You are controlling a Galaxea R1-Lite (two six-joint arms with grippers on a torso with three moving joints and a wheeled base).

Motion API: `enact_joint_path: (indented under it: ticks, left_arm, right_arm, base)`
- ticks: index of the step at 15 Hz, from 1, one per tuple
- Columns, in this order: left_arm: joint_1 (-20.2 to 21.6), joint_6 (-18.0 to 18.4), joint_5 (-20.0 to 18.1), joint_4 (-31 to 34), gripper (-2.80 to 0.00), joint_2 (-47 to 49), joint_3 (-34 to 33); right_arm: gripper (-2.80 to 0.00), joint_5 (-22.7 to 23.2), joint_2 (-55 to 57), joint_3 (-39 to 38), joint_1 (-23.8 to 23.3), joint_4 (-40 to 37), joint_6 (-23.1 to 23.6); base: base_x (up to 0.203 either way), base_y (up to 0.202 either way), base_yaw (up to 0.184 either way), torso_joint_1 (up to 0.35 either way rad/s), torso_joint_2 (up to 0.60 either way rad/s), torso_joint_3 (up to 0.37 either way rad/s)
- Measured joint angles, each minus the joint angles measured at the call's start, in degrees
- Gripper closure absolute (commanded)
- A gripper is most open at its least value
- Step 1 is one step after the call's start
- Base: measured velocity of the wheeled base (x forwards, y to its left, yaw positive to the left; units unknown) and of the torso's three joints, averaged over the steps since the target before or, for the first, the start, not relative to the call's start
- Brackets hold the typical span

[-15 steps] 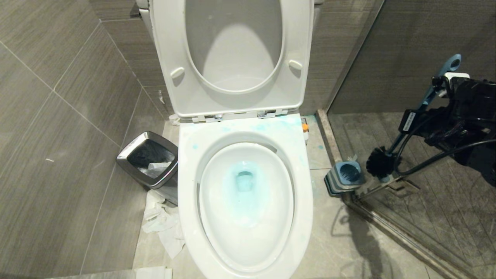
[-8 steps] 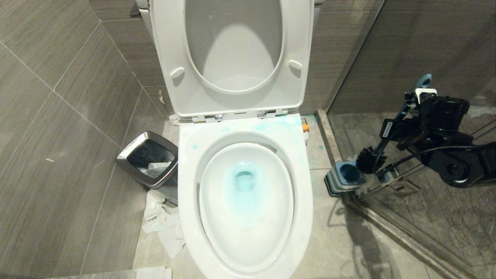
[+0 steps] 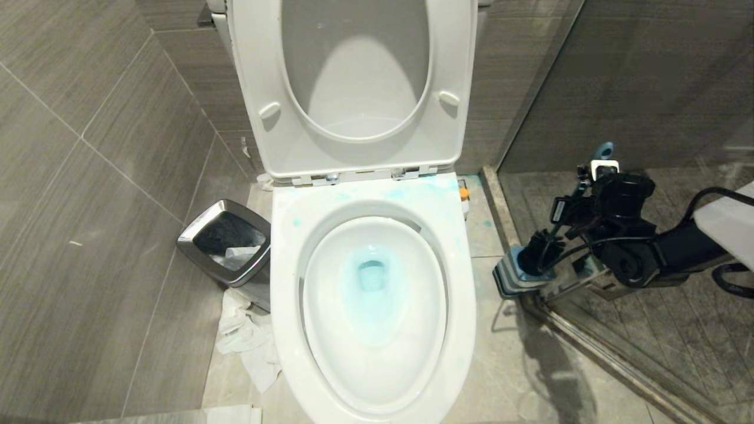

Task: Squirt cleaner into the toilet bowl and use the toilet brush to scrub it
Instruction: Put the toilet brush back

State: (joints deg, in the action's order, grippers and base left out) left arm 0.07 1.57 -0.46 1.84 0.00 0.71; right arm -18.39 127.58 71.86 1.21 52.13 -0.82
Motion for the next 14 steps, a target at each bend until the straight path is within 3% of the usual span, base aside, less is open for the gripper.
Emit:
enact_joint_path:
  ticks: [4,8,14]
  left_arm:
    - [0.0,0.0,0.0,0.0,0.00,0.0,0.0]
    - [0.0,0.1,0.0,0.0,0.00,0.0,0.0]
    - [0.0,0.6,0.0,0.0,0.00,0.0,0.0]
  right_arm:
    - [0.00,0.0,6.6,4.4,0.0,0.5,-0.1]
    - [0.00,-0.2,10.7,4.1,0.1,3.3,0.0]
    - [0.00,0.2,13.9,1.1,-0.2,9.0,4.5]
  base:
    - [0.000,0.000,0.000,0.000,0.00,0.000]
    - [0.000,0.000,0.000,0.000,0.00,0.000]
    - [0.000,0.000,0.000,0.000,0.00,0.000]
